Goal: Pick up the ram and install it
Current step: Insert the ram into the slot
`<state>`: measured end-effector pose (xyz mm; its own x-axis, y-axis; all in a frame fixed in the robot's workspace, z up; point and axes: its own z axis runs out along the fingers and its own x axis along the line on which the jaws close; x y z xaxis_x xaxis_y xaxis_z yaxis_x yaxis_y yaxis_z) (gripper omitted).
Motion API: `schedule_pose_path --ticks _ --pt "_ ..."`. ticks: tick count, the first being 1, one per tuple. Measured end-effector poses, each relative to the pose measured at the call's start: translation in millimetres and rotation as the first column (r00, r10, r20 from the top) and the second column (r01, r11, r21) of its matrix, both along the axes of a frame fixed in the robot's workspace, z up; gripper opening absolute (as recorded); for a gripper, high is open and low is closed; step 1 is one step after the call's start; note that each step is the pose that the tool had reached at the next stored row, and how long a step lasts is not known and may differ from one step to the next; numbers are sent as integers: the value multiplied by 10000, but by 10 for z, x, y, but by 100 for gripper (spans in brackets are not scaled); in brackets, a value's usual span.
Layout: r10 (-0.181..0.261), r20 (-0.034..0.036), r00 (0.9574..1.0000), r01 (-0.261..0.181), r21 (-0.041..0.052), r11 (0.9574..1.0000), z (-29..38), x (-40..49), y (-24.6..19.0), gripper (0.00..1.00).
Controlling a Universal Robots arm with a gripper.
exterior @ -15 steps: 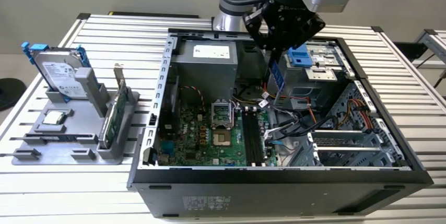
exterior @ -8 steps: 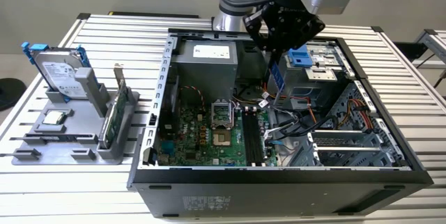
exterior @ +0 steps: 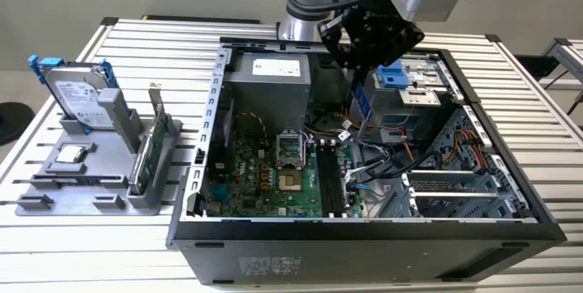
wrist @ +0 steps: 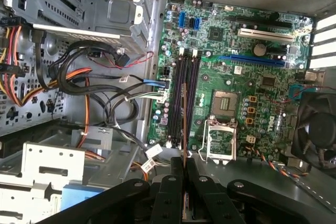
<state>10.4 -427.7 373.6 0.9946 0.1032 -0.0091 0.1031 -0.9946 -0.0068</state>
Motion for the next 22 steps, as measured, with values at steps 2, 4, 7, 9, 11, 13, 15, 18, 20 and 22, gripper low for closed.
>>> schedule_pose_path --ticks 2,4,7,9,11,13,15,18,20,22 --pt "0 0 10000 0 0 10000 -7 1 0 0" --pt "1 0 10000 -1 1 10000 -14 2 0 0" --pt "0 0 10000 0 0 10000 -23 3 0 0" --pt "0 0 10000 0 0 10000 -30 3 0 0" --pt "1 0 10000 -1 1 10000 -37 4 0 0" --pt "1 1 10000 -1 0 10000 -44 5 0 0" --pt "0 0 10000 0 0 10000 -50 6 0 0" --pt "0 0 10000 0 1 10000 -61 7 0 0" --pt "0 1 10000 0 0 10000 -68 8 0 0" --pt "1 0 10000 -1 0 10000 -75 9 0 0"
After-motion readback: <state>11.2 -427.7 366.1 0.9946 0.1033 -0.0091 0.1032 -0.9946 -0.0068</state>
